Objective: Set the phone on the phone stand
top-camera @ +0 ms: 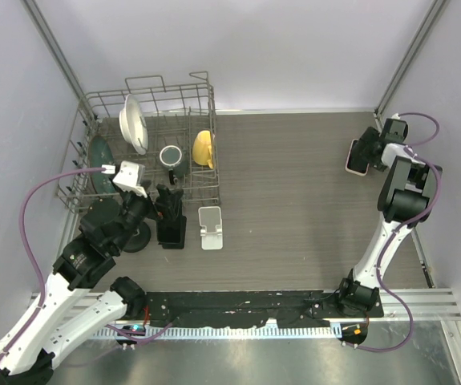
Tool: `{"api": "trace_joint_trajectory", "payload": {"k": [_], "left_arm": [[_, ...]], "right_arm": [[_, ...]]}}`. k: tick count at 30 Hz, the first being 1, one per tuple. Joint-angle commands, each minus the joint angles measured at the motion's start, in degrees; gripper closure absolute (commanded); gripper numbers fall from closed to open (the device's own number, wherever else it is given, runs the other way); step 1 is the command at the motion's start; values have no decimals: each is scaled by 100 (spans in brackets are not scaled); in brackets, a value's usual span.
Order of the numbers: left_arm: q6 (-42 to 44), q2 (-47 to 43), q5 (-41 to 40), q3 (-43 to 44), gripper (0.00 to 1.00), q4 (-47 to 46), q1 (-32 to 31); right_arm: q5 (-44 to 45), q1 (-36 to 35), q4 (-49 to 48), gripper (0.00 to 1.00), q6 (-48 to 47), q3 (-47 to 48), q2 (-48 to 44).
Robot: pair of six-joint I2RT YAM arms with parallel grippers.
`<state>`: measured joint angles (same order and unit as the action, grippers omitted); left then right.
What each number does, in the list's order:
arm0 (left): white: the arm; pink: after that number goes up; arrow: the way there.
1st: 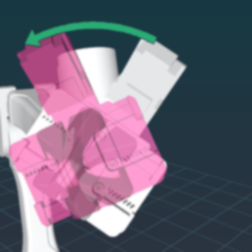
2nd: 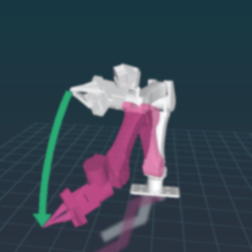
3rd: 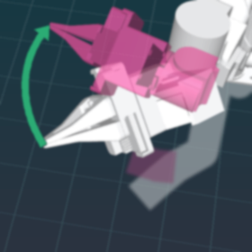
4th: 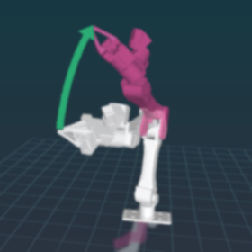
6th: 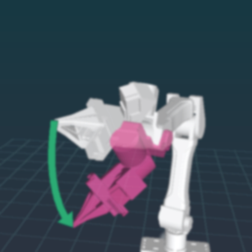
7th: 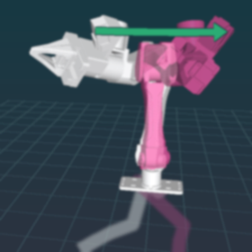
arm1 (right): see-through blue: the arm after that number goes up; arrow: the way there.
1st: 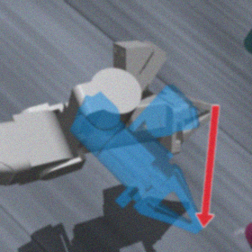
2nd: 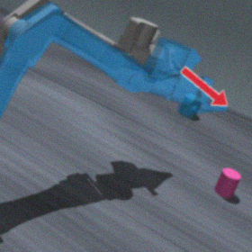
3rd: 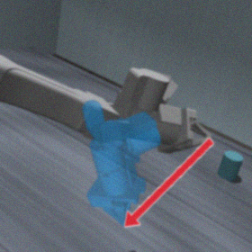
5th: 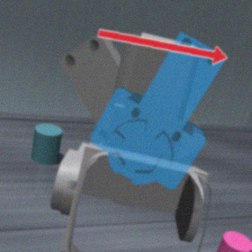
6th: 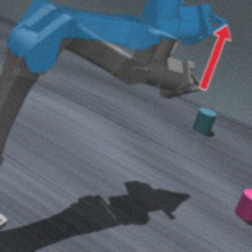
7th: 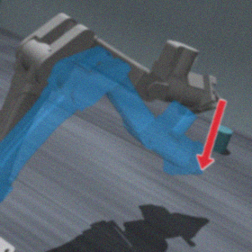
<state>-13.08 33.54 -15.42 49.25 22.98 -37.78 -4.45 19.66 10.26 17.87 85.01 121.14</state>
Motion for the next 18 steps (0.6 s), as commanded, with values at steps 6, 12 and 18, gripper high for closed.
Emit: {"api": "trace_joint_trajectory", "payload": {"k": [6, 12, 18], "left_arm": [[-28, 30, 39, -12, 2, -198, 16], [-28, 30, 4, -4, 2, -198, 16], [-28, 56, 4, -4, 2, -198, 16]], "right_arm": [[630, -366, 907, 14, -539, 824, 410], [524, -375, 1196, 14, -556, 1113, 630], [672, -445, 1759, 14, -688, 1552, 893]]}}
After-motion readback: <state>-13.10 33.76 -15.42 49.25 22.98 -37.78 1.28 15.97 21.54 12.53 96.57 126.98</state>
